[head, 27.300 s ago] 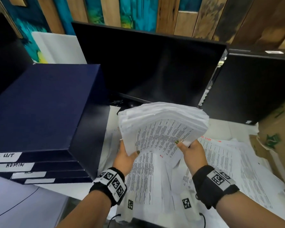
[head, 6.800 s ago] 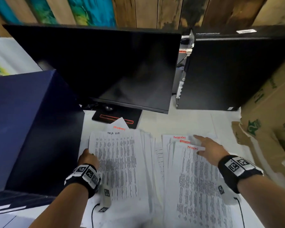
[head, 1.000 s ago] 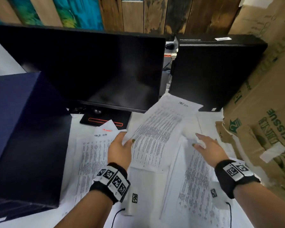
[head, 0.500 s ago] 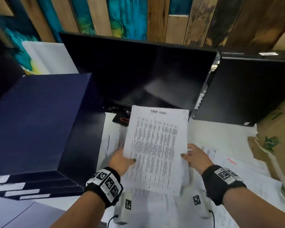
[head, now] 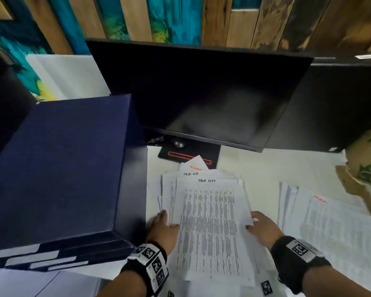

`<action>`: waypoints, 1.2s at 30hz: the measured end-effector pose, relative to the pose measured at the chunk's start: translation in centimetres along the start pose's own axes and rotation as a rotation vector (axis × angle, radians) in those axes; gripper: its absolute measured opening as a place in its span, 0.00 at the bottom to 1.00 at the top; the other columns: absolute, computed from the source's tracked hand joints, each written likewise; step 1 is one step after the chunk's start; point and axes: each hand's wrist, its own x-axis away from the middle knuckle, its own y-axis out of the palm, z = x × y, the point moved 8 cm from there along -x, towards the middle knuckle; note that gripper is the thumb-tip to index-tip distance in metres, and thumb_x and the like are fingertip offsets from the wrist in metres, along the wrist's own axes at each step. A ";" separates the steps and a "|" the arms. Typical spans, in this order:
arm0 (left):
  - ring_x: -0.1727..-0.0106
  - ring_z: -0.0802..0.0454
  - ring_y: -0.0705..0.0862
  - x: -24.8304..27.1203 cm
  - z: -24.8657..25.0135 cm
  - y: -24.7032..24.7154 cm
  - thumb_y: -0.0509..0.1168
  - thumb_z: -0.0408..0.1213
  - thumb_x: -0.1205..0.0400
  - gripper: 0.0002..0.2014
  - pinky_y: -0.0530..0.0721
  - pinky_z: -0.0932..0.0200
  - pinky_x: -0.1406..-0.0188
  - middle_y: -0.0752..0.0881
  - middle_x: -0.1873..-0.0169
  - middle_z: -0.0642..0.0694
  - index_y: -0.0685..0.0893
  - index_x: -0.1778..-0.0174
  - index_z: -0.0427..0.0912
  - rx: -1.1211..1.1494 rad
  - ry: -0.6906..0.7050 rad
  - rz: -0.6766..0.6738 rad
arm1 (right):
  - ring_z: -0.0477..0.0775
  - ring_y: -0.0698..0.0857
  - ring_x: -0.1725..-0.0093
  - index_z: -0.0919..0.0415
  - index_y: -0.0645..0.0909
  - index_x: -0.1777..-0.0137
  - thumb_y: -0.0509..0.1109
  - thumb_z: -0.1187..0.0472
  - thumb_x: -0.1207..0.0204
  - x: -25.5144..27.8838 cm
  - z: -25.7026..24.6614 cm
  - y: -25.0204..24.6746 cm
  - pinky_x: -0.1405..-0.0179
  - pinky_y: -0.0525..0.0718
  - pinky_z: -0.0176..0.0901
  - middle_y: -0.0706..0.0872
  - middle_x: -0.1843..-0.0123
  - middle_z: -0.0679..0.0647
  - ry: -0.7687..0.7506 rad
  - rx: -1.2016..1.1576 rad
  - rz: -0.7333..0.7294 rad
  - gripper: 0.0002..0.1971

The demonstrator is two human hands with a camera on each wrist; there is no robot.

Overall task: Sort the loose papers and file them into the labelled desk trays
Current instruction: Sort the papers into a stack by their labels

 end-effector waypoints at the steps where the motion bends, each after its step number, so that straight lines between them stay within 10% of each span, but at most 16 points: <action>1: 0.17 0.47 0.52 0.1 0.1 0.1 0.57 0.44 0.16 0.32 0.55 0.49 0.18 0.54 0.17 0.49 0.53 0.17 0.47 -0.041 0.030 -0.004 | 0.52 0.81 0.58 0.64 0.74 0.34 0.64 0.70 0.22 0.2 0.3 -0.2 0.70 0.76 0.31 0.83 0.49 0.56 0.012 0.007 0.012 0.16; 6: 0.18 0.50 0.55 0.6 1.8 1.0 0.53 0.46 0.17 0.30 0.51 0.48 0.18 0.56 0.18 0.54 0.53 0.18 0.52 -0.372 0.203 0.005 | 0.52 0.80 0.59 0.66 0.73 0.32 0.65 0.68 0.21 1.0 1.5 -2.0 0.71 0.74 0.28 0.82 0.52 0.56 0.055 0.049 0.098 0.17; 10: 0.21 0.50 0.62 0.4 3.7 1.8 0.53 0.44 0.18 0.28 0.57 0.48 0.20 0.64 0.21 0.53 0.60 0.19 0.52 -0.444 0.293 -0.010 | 0.58 0.84 0.49 0.62 0.70 0.27 0.68 0.60 0.22 2.1 2.2 -3.1 0.53 0.80 0.41 0.85 0.41 0.61 0.079 0.092 0.227 0.23; 16: 0.26 0.45 0.65 -0.8 7.0 0.6 0.59 0.41 0.20 0.28 0.64 0.52 0.24 0.68 0.26 0.47 0.65 0.22 0.47 -0.163 0.217 0.075 | 0.53 0.82 0.60 0.61 0.77 0.37 0.70 0.60 0.24 3.3 0.9 -4.4 0.63 0.77 0.40 0.86 0.57 0.53 0.058 0.108 0.350 0.17; 30: 0.51 0.45 0.82 -5.9 9.9 0.4 0.50 0.25 0.19 0.24 0.80 0.56 0.54 0.84 0.44 0.41 0.73 0.28 0.46 0.187 0.105 -0.020 | 0.59 0.81 0.40 0.67 0.78 0.34 0.67 0.55 0.21 2.0 -0.7 -3.8 0.46 0.76 0.41 0.84 0.37 0.61 0.106 0.117 0.242 0.19; 36: 0.39 0.41 0.82 -6.2 11.2 0.4 0.58 0.31 0.18 0.14 0.77 0.48 0.34 0.85 0.41 0.39 0.81 0.38 0.39 0.191 0.098 0.009 | 0.54 0.83 0.44 0.62 0.79 0.35 0.58 0.49 0.17 1.5 -1.3 -2.2 0.44 0.81 0.40 0.85 0.39 0.56 0.072 0.365 0.086 0.20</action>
